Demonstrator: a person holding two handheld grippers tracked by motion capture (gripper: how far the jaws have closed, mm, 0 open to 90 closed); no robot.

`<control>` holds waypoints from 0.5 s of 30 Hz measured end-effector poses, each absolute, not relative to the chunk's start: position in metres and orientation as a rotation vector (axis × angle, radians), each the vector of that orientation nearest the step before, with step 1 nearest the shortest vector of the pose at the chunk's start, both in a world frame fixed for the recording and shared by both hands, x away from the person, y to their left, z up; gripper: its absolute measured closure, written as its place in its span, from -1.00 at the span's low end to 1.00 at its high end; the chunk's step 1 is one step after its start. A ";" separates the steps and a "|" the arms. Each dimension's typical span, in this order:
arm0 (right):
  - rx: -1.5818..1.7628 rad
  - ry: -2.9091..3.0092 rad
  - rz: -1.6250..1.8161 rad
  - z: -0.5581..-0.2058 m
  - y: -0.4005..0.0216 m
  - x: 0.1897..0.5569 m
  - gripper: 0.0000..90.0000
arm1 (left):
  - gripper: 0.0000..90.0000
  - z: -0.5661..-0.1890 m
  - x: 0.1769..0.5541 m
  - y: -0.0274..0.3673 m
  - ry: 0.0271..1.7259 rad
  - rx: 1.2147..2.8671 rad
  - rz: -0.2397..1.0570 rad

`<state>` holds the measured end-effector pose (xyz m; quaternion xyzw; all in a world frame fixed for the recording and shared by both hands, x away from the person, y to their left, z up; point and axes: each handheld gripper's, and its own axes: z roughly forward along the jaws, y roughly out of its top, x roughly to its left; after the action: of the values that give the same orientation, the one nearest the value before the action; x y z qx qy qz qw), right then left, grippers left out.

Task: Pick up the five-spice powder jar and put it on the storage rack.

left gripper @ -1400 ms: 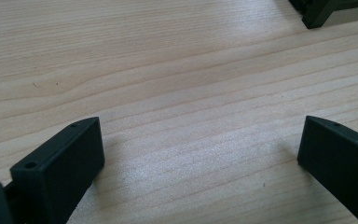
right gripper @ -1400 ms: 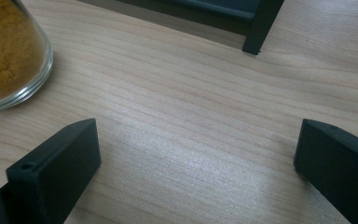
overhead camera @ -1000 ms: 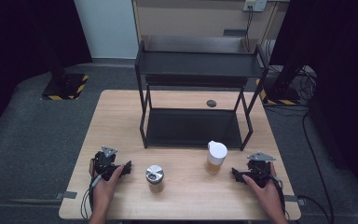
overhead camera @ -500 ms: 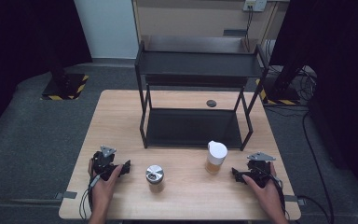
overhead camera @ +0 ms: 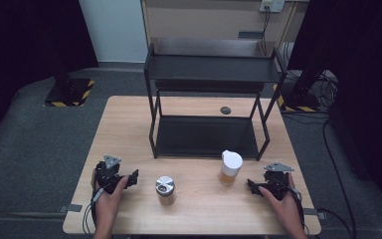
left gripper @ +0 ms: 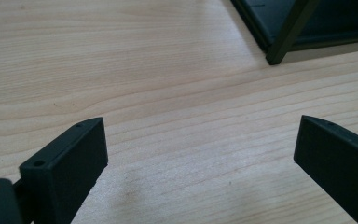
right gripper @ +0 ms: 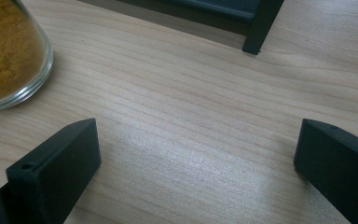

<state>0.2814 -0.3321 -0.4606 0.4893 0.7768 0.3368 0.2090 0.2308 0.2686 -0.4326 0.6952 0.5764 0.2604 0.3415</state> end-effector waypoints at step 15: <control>1.361 2.161 0.937 -0.461 -0.332 0.281 -0.97 | -0.97 -0.417 0.214 0.271 1.449 1.743 0.663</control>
<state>0.2814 -0.3321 -0.4606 0.4892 0.7769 0.3368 0.2089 0.2135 0.2706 -0.4171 0.6826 0.5676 0.2598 0.3800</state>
